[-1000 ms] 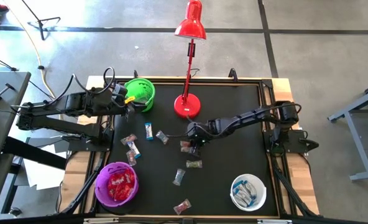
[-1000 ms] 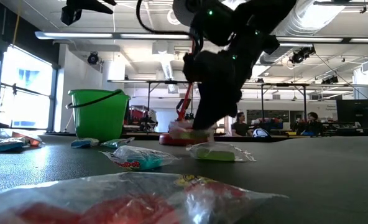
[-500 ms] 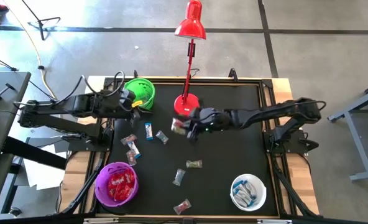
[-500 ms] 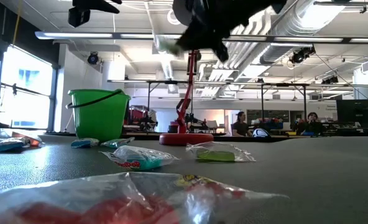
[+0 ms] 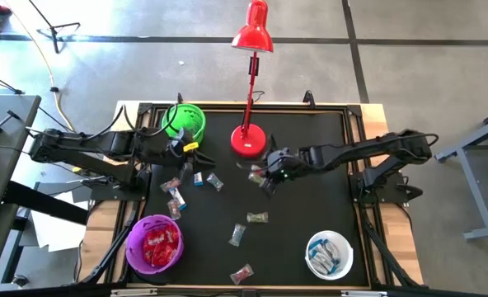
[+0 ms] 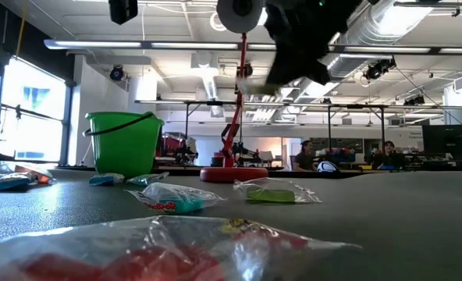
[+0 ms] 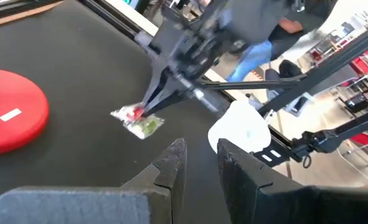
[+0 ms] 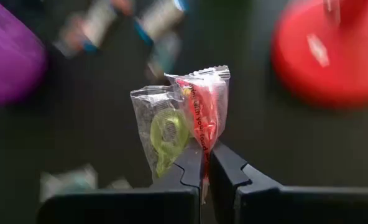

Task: Sort candy
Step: Put the red gummy into the green bucket

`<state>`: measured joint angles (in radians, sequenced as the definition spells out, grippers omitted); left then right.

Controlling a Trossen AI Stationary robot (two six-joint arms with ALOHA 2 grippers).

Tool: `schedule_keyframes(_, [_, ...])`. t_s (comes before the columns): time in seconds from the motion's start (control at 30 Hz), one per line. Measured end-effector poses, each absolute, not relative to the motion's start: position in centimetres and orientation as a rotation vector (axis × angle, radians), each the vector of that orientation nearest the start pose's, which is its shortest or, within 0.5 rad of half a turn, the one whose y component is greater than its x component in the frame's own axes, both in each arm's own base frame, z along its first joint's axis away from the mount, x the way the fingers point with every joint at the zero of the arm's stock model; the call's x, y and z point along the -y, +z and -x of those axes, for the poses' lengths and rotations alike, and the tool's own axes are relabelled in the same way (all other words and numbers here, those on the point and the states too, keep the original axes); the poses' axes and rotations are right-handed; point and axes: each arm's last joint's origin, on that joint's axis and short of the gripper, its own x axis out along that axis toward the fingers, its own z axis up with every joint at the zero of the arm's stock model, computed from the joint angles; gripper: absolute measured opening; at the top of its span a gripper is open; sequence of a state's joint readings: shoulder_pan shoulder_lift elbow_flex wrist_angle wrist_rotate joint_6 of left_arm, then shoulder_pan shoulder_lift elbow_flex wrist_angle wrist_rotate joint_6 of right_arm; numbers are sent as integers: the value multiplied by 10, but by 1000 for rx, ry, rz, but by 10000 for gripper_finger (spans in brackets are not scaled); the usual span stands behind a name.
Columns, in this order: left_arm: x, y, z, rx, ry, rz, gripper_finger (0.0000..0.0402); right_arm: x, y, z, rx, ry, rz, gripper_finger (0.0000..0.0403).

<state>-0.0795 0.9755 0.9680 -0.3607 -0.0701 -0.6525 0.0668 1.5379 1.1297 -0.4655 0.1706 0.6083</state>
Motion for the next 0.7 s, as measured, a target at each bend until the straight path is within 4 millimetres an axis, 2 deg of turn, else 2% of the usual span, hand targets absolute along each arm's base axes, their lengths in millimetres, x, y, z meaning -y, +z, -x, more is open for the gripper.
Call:
schedule_keyframes(0.13, [17,346,-207,-356,109,622,76,-25,233,-326,-896,-347,-471,3])
schedule_keyframes(0.3, [19,346,-207,-354,110,625,76,-36,205,-344,-926,-325,-502,3])
schedule_keyframes(0.47, [22,347,-207,-339,104,623,76,-38,167,-362,-965,-332,-536,3])
schedule_keyframes(0.6, [23,347,-207,-335,104,620,76,-38,137,-367,-1040,-357,-545,3])
schedule_keyframes(0.7, [24,348,-207,-334,101,627,76,-39,132,-370,-1042,-354,-547,3])
